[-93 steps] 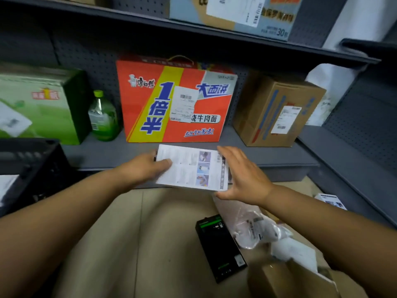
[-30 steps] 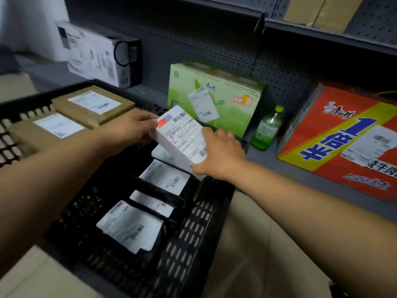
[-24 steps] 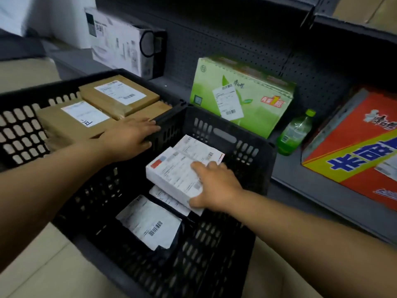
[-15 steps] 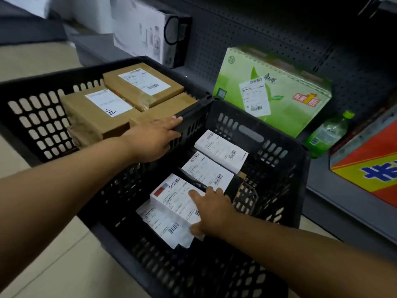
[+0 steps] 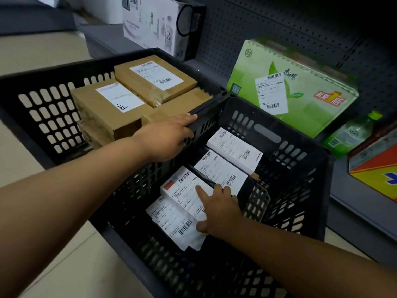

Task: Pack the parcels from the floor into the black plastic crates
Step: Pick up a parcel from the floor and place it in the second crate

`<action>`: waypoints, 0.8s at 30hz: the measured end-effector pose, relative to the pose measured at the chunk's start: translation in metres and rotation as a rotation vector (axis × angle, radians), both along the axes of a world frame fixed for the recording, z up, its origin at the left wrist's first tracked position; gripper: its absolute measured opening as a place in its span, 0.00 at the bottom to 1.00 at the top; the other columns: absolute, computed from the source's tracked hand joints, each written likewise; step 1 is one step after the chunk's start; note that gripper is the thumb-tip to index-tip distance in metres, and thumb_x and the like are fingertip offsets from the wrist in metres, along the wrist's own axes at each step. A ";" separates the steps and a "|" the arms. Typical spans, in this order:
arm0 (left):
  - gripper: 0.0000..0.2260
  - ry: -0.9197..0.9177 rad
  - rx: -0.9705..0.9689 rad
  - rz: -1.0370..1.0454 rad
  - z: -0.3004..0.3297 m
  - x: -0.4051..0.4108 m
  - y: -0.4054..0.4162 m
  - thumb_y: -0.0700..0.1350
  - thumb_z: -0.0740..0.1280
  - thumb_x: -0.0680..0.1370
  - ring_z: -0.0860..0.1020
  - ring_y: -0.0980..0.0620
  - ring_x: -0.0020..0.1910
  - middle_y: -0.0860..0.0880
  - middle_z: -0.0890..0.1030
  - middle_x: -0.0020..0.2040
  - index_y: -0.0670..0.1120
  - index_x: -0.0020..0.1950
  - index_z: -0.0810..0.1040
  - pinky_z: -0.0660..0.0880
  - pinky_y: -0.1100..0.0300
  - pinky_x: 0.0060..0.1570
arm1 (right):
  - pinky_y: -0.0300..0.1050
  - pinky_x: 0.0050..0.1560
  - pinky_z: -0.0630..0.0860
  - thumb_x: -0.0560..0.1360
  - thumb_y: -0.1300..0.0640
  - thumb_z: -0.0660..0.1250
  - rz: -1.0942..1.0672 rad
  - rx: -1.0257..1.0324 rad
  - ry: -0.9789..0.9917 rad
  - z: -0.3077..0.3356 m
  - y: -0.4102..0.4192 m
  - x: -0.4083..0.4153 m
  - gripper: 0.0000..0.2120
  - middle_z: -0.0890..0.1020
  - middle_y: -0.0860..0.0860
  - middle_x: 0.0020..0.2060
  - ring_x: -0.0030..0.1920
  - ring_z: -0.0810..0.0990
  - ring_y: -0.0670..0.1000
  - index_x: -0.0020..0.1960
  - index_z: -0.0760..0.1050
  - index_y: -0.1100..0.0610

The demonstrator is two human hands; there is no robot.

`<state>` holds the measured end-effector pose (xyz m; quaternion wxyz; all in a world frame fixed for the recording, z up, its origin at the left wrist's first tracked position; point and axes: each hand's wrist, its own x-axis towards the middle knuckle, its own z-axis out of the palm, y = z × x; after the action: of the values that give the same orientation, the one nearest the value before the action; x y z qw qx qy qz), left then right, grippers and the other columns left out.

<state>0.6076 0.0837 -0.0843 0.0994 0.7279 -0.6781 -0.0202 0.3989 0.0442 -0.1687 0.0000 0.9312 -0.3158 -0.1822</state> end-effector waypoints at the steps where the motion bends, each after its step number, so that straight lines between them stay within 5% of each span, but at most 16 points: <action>1: 0.19 -0.002 -0.003 -0.001 -0.001 0.001 0.000 0.44 0.58 0.80 0.48 0.55 0.76 0.53 0.49 0.78 0.52 0.71 0.68 0.51 0.60 0.71 | 0.55 0.59 0.67 0.67 0.40 0.68 -0.003 0.029 -0.025 0.007 -0.002 0.000 0.45 0.63 0.60 0.64 0.62 0.63 0.60 0.75 0.46 0.46; 10: 0.19 -0.019 0.010 -0.010 -0.003 0.001 -0.001 0.43 0.59 0.79 0.46 0.55 0.76 0.52 0.48 0.78 0.52 0.71 0.68 0.51 0.58 0.72 | 0.53 0.62 0.66 0.66 0.40 0.69 0.048 -0.040 -0.096 0.071 -0.049 -0.019 0.46 0.61 0.56 0.63 0.62 0.61 0.58 0.75 0.45 0.40; 16: 0.19 -0.041 0.007 -0.007 -0.003 0.000 0.000 0.42 0.57 0.80 0.46 0.55 0.76 0.52 0.48 0.78 0.51 0.71 0.68 0.51 0.58 0.72 | 0.52 0.62 0.68 0.70 0.43 0.68 -0.131 0.052 -0.025 0.056 -0.091 -0.016 0.42 0.61 0.57 0.65 0.64 0.60 0.59 0.75 0.45 0.38; 24: 0.19 -0.049 0.003 -0.003 -0.003 0.000 -0.001 0.42 0.57 0.80 0.47 0.55 0.76 0.52 0.48 0.78 0.52 0.70 0.69 0.53 0.58 0.72 | 0.52 0.60 0.66 0.74 0.43 0.61 -0.086 -0.020 0.024 0.039 -0.102 -0.002 0.38 0.64 0.57 0.63 0.63 0.61 0.59 0.76 0.40 0.39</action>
<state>0.6076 0.0829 -0.0875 0.0817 0.7274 -0.6814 -0.0032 0.3972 -0.0576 -0.1298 0.0054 0.9145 -0.3573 -0.1898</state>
